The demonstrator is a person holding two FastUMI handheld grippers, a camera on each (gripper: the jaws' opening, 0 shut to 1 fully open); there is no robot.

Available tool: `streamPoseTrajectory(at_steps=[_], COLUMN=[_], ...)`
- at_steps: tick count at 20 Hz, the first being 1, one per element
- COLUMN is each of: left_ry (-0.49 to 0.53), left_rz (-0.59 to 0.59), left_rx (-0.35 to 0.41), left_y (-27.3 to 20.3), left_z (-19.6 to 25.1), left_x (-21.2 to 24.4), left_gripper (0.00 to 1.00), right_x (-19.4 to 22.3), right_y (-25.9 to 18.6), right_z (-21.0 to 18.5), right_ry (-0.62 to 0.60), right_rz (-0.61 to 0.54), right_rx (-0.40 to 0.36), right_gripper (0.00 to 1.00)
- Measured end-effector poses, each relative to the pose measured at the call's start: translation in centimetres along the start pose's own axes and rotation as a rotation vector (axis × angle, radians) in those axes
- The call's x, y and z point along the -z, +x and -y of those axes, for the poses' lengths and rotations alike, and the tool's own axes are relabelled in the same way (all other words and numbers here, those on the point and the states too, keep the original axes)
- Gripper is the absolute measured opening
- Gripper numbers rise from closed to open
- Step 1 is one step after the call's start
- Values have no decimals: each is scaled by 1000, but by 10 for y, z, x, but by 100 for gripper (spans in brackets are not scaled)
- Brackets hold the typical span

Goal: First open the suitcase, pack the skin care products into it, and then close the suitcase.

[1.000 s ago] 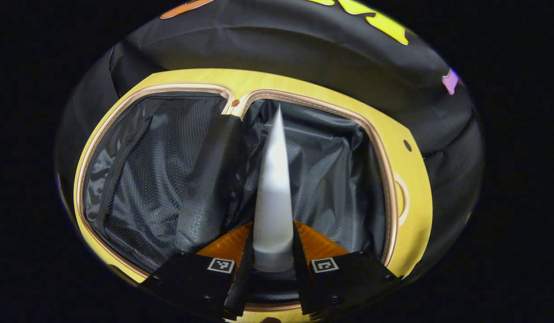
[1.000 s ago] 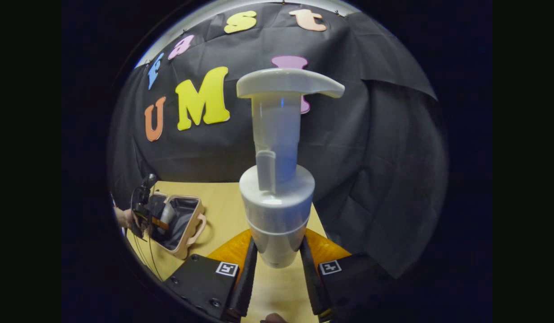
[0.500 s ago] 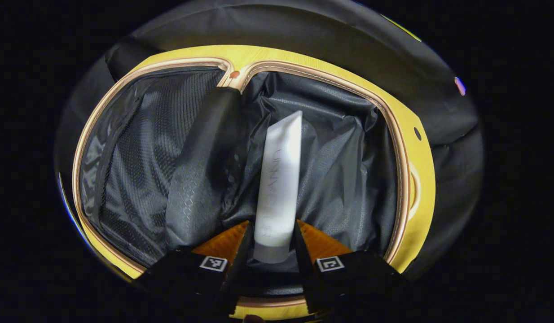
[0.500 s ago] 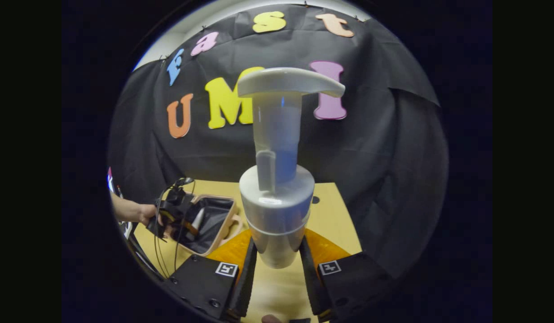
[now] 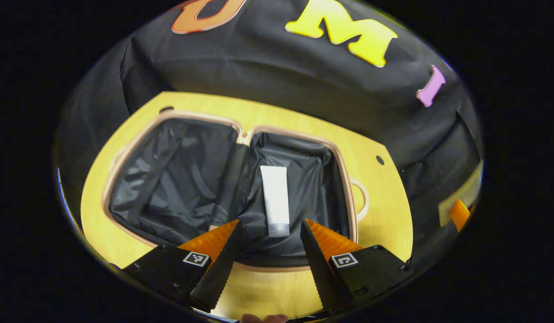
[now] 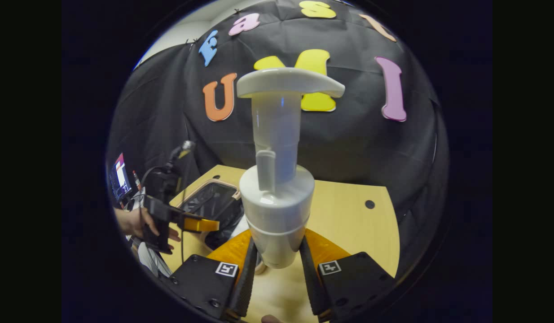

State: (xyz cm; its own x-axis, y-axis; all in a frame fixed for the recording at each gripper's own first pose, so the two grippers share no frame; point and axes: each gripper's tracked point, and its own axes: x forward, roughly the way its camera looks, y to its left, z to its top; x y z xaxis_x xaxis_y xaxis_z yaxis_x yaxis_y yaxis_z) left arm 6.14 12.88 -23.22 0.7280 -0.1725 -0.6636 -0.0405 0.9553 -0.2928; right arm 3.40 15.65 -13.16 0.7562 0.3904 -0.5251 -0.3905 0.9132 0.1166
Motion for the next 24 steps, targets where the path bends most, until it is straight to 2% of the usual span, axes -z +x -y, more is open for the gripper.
streamPoseTrajectory(at_steps=[2, 5, 9, 11, 14, 17, 18, 20, 24], left_ry=[-40, -124, -102, -135, -226, -281, -285, -279, -277], left_rz=[72, 142, 184, 183, 184, 195, 200, 206, 212], left_rx=[46, 74, -2, -41, -84, -110, -114, -122, -120], left_y=[-33, -71, -111, -123, -137, -143, -146, -154, -151], left_z=[4, -9, -58, -82, -110, -128, -132, -137, -141], left_x=[4, 21, 43, 54, 65, 71, 71, 70, 65], left_gripper=[83, 83, 83, 83, 83, 83, 83, 83, 83], right_x=[4, 34, 85, 106, 132, 154, 156, 155, 161], right_y=[33, 87, 142, 161, 184, 199, 203, 215, 225], right_z=[-17, -34, -54, -61, -71, -69, -68, -68, -59], right_ry=[13, 41, 84, 120, 194, 287, 321, 389, 421], right_rz=[-38, -160, -327, -401, -502, -609, -640, -662, -717], right_rx=[-37, -59, -76, -60, -37, 25, 40, 70, 152], right_gripper=[46, 48, 48, 44, 46, 43, 47, 47, 46])
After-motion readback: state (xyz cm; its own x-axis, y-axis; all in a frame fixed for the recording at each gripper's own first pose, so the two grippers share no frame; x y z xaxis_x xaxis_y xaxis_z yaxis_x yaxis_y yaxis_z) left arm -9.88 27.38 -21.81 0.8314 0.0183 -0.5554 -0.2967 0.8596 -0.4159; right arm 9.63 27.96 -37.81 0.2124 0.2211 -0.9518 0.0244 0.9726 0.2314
